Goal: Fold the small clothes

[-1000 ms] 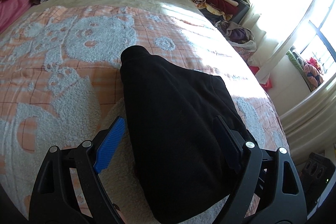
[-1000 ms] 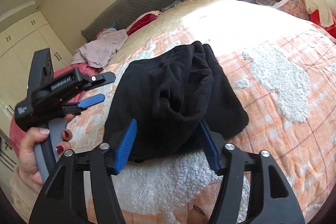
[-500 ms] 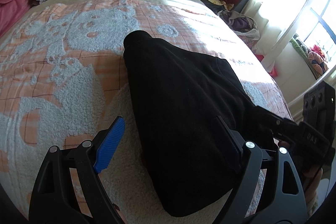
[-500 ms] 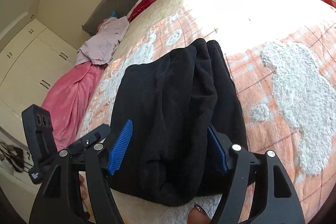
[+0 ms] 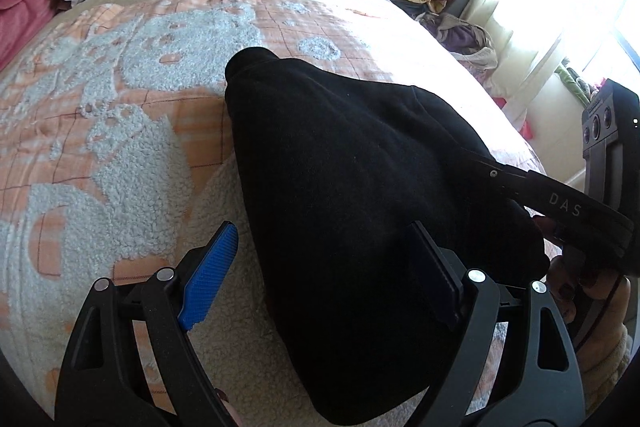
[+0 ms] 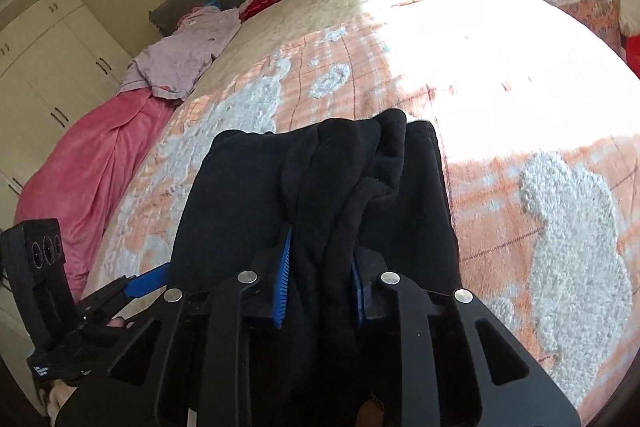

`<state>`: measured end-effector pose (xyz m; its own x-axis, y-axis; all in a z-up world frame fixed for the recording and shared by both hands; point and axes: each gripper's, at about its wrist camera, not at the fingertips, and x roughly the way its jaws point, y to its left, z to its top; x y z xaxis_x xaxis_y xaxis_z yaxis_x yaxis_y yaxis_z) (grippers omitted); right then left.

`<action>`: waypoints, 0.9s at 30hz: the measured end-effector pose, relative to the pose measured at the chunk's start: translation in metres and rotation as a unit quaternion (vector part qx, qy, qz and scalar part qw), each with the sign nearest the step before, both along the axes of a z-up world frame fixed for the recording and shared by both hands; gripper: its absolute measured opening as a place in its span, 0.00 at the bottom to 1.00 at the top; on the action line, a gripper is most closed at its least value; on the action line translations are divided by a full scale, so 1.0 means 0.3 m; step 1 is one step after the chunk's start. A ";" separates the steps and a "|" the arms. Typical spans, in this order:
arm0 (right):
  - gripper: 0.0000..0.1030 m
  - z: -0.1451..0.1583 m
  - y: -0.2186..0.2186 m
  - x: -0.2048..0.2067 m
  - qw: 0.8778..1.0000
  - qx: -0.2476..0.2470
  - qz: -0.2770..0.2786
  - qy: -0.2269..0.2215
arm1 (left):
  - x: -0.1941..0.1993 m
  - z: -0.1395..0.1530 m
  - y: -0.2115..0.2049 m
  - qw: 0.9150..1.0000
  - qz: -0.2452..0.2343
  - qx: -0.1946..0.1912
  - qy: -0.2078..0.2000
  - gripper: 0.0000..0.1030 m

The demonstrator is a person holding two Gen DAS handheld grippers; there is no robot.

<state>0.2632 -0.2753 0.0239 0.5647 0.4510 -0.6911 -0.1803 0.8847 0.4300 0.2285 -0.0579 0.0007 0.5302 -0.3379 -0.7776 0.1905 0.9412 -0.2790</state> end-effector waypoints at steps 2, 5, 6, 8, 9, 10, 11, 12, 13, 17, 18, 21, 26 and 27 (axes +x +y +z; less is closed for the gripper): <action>0.21 0.053 0.017 -0.009 1.000 -0.011 0.008 -0.027 | -0.004 0.019 0.009 1.000 0.001 -0.007 -0.007 0.76; 0.21 0.109 0.022 -0.007 0.998 -0.028 0.012 -0.052 | -0.010 0.042 0.009 1.000 -0.002 -0.012 -0.014 0.76; 0.20 0.116 0.017 -0.005 0.998 -0.034 0.011 -0.057 | -0.011 0.044 0.006 1.000 -0.004 -0.013 -0.015 0.76; 0.20 0.105 -0.006 0.004 0.998 -0.040 0.006 -0.054 | -0.011 0.035 0.001 1.000 -0.008 -0.014 -0.011 0.76; 0.20 0.088 -0.020 0.010 0.998 -0.042 0.001 -0.047 | -0.008 0.023 -0.003 1.000 -0.009 -0.013 -0.006 0.76; 0.20 0.062 -0.036 0.018 0.998 -0.042 -0.005 -0.037 | -0.005 0.006 -0.007 1.000 -0.009 -0.012 0.000 0.76; 0.20 0.032 -0.051 0.025 0.999 -0.042 -0.012 -0.026 | -0.002 -0.008 -0.011 1.000 -0.011 -0.011 0.007 0.76; 0.20 0.002 -0.061 0.029 0.999 -0.042 -0.016 -0.015 | 0.000 -0.023 -0.018 1.000 -0.014 -0.011 0.014 0.76; 0.21 -0.033 -0.074 0.032 0.999 -0.040 -0.021 -0.003 | 0.001 -0.033 -0.025 1.000 -0.016 -0.008 0.018 0.76; 0.28 -0.095 -0.102 0.015 0.999 -0.017 -0.037 0.005 | 0.000 -0.049 -0.035 1.000 -0.020 -0.002 0.024 0.76; 0.31 -0.096 -0.107 0.008 0.999 -0.014 -0.041 0.004 | 0.000 -0.050 -0.033 0.999 -0.020 -0.002 0.025 0.76; 0.35 -0.081 -0.117 -0.014 0.999 -0.010 -0.045 0.001 | 0.001 -0.049 -0.029 0.999 -0.019 -0.002 0.026 0.76; 0.42 -0.058 -0.122 -0.054 0.999 -0.008 -0.043 -0.001 | -0.008 -0.047 -0.032 1.000 -0.020 -0.002 0.024 0.76; 0.43 -0.056 -0.126 -0.065 0.999 -0.007 -0.040 -0.001 | -0.010 -0.046 -0.033 1.000 -0.020 -0.001 0.024 0.76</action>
<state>0.2437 -0.3130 0.0072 0.6006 0.3941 -0.6956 -0.1091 0.9023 0.4170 0.2254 -0.0678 -0.0131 0.4783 -0.3606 -0.8007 0.2150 0.9321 -0.2914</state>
